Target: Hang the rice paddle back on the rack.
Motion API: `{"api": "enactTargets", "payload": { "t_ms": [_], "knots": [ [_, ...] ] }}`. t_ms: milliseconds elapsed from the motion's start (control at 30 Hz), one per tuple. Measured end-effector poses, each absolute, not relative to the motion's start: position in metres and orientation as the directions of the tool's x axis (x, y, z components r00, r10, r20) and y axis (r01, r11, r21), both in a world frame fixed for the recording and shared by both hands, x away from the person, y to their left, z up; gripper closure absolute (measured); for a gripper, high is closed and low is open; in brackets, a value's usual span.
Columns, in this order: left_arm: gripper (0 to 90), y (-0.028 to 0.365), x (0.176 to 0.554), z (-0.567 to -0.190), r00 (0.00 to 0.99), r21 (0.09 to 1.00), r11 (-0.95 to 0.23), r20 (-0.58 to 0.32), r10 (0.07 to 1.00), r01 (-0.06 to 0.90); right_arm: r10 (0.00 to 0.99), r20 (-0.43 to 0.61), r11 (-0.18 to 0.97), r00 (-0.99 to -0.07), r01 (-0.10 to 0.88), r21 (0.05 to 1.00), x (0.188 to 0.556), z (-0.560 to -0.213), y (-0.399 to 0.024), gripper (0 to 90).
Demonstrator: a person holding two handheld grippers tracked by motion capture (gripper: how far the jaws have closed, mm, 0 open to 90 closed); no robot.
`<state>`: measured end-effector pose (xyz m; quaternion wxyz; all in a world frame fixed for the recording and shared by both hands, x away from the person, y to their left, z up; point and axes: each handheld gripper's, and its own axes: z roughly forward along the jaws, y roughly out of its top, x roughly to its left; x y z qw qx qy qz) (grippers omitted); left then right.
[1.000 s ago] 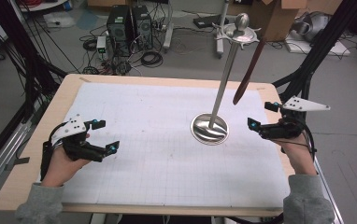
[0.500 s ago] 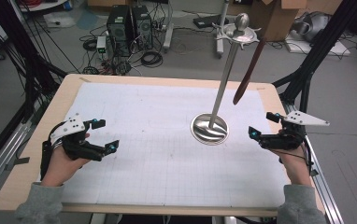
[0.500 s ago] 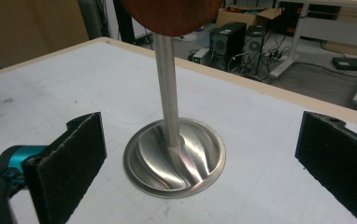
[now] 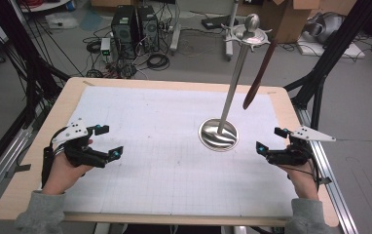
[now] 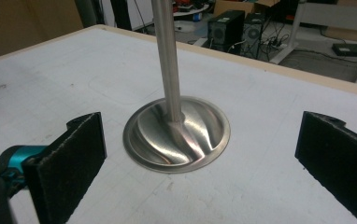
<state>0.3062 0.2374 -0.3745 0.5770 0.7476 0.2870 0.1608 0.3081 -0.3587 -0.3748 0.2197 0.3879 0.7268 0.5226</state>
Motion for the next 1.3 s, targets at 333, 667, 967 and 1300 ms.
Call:
{"api": "enactTargets", "payload": {
  "t_ms": [333,667,967,1300],
  "knots": [
    [2.8,0.241,0.307,-0.375,0.778,0.956,-0.163,-0.093,0.621,0.244,0.8,0.115,0.133,-0.589,0.361,0.923,0.304,-0.391,-0.366,0.6],
    [2.8,0.244,0.312,-0.383,0.764,0.948,-0.159,-0.115,0.635,0.276,0.803,0.153,0.095,-0.576,0.377,0.921,0.298,-0.411,-0.371,0.6],
    [2.8,0.248,0.315,-0.387,0.752,0.946,-0.161,-0.113,0.649,0.281,0.778,0.162,0.086,-0.607,0.358,0.93,0.292,-0.416,-0.373,0.7],
    [2.8,0.249,0.317,-0.389,0.748,0.945,-0.154,-0.121,0.653,0.288,0.752,0.151,0.064,-0.642,0.299,0.952,0.286,-0.408,-0.373,0.7]
  ]
}}
